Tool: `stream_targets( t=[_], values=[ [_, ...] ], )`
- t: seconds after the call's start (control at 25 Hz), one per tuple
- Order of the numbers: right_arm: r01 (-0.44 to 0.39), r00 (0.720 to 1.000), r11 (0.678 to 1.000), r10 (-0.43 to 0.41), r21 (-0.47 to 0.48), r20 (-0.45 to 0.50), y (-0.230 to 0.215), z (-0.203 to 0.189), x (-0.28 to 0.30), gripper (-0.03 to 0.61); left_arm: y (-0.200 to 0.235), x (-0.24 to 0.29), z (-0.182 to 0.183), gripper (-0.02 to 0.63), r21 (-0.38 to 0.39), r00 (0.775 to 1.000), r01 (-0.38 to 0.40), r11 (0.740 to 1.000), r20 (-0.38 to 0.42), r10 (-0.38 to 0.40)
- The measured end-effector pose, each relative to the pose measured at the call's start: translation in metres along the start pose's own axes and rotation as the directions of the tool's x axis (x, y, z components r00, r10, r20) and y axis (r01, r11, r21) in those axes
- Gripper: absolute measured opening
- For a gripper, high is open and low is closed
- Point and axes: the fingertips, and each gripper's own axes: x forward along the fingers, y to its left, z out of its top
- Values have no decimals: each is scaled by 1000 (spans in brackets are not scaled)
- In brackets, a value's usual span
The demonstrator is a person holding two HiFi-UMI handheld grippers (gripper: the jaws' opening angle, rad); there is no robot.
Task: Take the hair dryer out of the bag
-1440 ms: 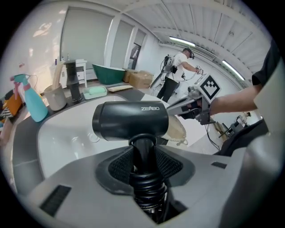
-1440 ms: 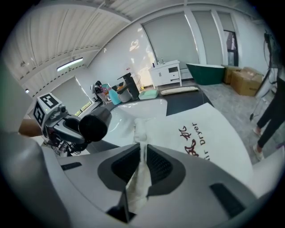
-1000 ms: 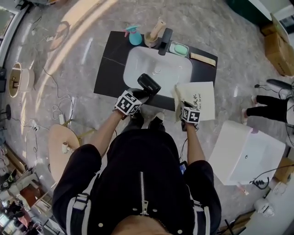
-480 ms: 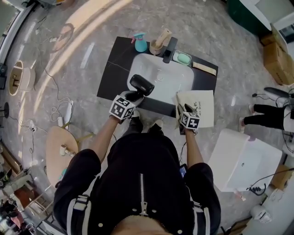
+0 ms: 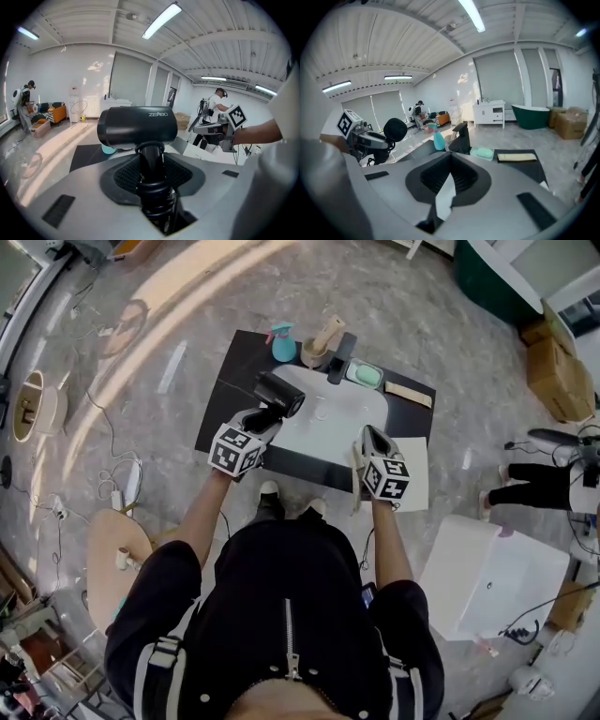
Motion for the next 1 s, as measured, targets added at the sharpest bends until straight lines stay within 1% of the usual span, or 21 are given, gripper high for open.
stream_targets(
  t=[0.16,0.28,0.4,0.6,0.72,1.0],
  values=[
    [-2,994,1000,5,-30,107,10,49,-9,9,12,-10,33,170,27,997,-28,999,72,26],
    [11,986,998,1,-66,168,16,75,-18,9,16,-19,54,170,39,993,-46,998,114,41],
    [17,977,997,1,-78,214,19,92,-26,9,16,-27,69,170,52,989,-60,997,140,52],
    [29,953,993,7,-115,304,29,112,-43,9,11,-36,90,170,76,979,-57,996,200,41],
    [52,947,990,-7,-134,321,31,117,-48,9,9,-36,99,170,79,975,-54,995,218,36],
    [62,949,992,-24,-112,313,21,112,-49,9,5,-29,101,170,87,977,-41,995,213,21]
  ],
)
